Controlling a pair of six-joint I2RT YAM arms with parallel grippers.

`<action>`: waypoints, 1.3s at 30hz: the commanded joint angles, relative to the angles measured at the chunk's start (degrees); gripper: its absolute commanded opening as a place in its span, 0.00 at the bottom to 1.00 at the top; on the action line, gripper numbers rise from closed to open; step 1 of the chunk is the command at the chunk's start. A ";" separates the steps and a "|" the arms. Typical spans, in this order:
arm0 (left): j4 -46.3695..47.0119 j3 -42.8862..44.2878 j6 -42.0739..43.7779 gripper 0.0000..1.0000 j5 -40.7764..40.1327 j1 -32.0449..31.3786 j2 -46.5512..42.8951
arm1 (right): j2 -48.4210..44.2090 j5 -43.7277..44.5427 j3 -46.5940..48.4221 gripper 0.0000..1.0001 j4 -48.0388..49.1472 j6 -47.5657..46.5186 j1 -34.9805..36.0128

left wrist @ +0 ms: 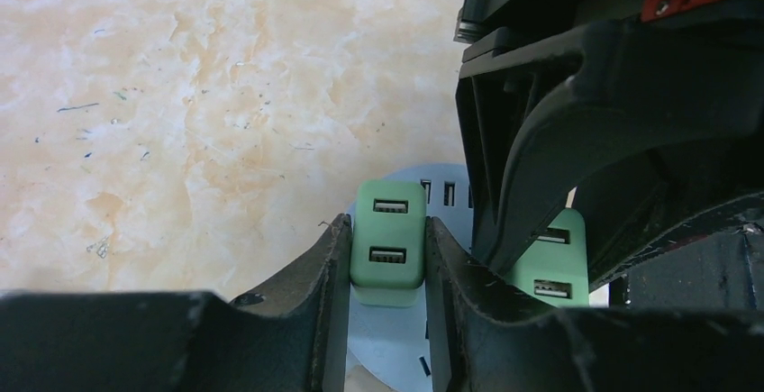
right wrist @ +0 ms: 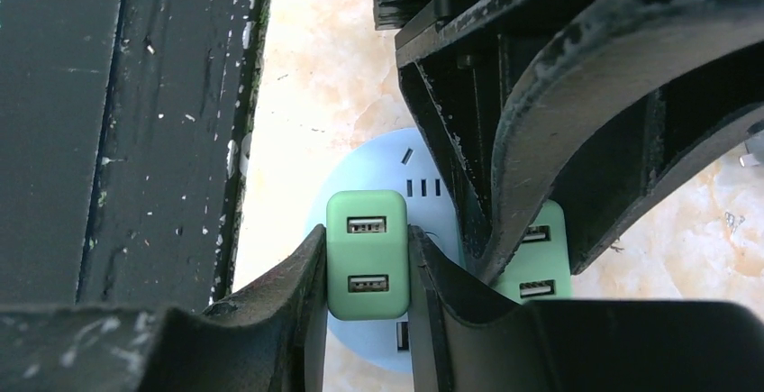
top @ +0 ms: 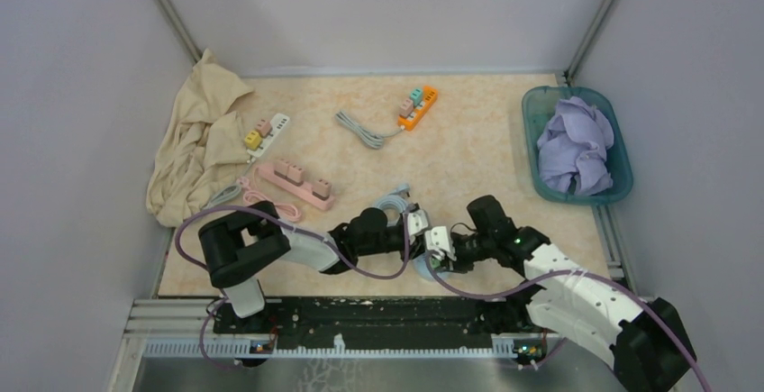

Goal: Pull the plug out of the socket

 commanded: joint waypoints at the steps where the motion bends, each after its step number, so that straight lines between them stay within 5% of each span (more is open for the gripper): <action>1: -10.80 -1.87 -0.52 0.01 1.57 -0.83 2.73 | -0.77 -1.40 2.89 0.00 16.90 7.46 -0.14; 9: -10.28 -2.78 -0.69 0.01 1.03 -0.90 2.33 | -3.04 -5.12 4.88 0.00 3.62 1.60 -10.71; 18: -10.82 -1.76 -0.01 0.01 1.54 -0.88 3.01 | -7.31 -3.93 2.48 0.00 -5.17 -14.10 -9.14; 22: -11.49 -1.09 0.16 0.00 2.04 -0.84 3.44 | -3.60 -2.25 3.16 0.00 1.19 -9.75 -3.11; 30: -11.42 -2.06 -0.59 0.01 1.06 -0.91 2.53 | 0.19 -4.12 4.85 0.00 15.18 7.66 -2.57; 34: -11.40 -2.37 -0.63 0.01 0.78 -0.90 2.14 | 0.15 -7.26 5.29 0.00 14.58 10.22 -5.89; 39: -11.19 -2.73 -0.48 0.01 0.78 -0.88 1.99 | -1.11 -5.08 7.03 0.00 4.80 0.90 -9.99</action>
